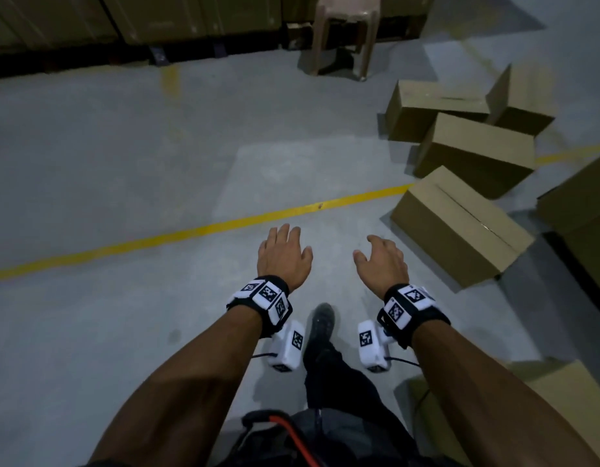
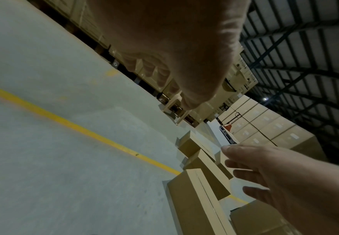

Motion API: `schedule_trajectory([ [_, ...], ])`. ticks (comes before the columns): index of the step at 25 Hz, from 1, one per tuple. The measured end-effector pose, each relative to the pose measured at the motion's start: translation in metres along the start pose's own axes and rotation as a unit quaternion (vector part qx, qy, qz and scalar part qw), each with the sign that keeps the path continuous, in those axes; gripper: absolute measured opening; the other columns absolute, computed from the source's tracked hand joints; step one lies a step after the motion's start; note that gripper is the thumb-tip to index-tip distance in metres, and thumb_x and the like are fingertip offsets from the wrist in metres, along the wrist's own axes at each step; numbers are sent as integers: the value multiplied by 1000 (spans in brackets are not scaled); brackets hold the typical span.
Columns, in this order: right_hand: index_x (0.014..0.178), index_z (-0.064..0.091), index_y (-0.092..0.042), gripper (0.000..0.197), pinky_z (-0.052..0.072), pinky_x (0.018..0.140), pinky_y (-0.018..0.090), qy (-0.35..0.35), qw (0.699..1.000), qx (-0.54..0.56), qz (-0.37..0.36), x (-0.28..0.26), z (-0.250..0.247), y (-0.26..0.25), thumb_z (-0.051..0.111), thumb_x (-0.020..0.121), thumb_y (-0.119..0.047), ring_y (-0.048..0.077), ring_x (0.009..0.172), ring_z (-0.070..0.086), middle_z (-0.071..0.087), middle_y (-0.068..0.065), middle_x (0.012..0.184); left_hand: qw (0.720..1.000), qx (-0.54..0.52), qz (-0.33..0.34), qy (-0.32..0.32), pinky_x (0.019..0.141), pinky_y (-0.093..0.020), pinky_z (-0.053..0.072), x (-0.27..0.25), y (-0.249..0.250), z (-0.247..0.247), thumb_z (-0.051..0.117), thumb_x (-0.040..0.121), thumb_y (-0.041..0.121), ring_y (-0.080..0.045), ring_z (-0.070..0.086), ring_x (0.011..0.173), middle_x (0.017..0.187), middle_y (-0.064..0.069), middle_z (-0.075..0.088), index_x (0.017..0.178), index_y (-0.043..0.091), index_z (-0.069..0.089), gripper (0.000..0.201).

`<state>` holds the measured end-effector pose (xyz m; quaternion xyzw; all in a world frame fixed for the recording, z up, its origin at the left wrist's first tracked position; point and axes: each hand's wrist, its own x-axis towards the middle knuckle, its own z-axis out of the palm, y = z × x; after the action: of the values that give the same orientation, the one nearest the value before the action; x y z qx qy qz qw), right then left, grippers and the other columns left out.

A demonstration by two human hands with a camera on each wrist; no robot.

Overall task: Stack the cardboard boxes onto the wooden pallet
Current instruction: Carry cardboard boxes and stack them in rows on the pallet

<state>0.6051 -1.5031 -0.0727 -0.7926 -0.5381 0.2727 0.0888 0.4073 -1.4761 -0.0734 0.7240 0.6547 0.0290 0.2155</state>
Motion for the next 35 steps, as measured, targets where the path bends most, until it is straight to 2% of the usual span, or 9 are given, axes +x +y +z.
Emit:
schedule_trajectory([
  [4,150,37,-17,55,29,113,46,-9,1000,8,21,127,-39,-14,47,101,-40,35,142,30,34,13,155,1000,16,15,-7,119,-45,21,135,34,-22,40,102,40,-30,17,149,161,-10,25,152,14,32,57],
  [9,151,37,-17,56,30,112,44,17,998,21,49,247,-107,-36,47,101,-39,33,141,32,35,13,154,999,12,52,1,119,-44,22,272,81,-64,40,102,40,-30,19,149,160,-8,28,151,14,34,56],
  [12,150,37,-17,55,30,111,42,37,996,31,75,314,-131,-44,48,101,-38,34,140,33,35,13,154,997,14,74,-9,119,-43,20,351,101,-73,40,102,40,-29,17,149,160,-8,28,151,14,33,56],
  [16,148,40,-16,53,33,110,45,64,991,45,112,429,-149,-51,48,100,-39,35,139,34,36,12,153,992,8,124,-26,120,-43,19,489,127,-76,40,102,40,-30,16,150,161,-9,27,151,14,33,55],
  [19,148,41,-15,55,33,111,46,81,982,62,159,517,-171,-68,50,100,-39,36,139,34,37,14,153,985,21,168,-41,118,-44,22,596,145,-86,40,101,40,-31,21,147,158,-10,31,149,13,36,55],
  [25,150,36,-13,58,31,112,45,104,962,95,236,647,-239,-99,49,100,-38,37,140,32,33,15,155,967,51,243,-64,117,-45,26,764,204,-133,41,101,39,-32,26,145,156,-11,35,148,11,39,55],
  [30,148,40,-14,55,34,111,47,130,936,155,289,740,-276,-86,52,99,-37,38,135,38,39,17,149,950,72,293,-85,118,-46,26,872,268,-139,41,101,40,-30,27,145,155,-12,36,147,11,39,55],
  [35,150,37,-16,58,32,112,44,161,904,226,326,868,-309,-50,54,99,-36,37,137,37,38,17,150,935,87,332,-91,115,-45,30,1003,344,-126,44,100,39,-29,34,140,150,-13,41,143,8,43,52],
])
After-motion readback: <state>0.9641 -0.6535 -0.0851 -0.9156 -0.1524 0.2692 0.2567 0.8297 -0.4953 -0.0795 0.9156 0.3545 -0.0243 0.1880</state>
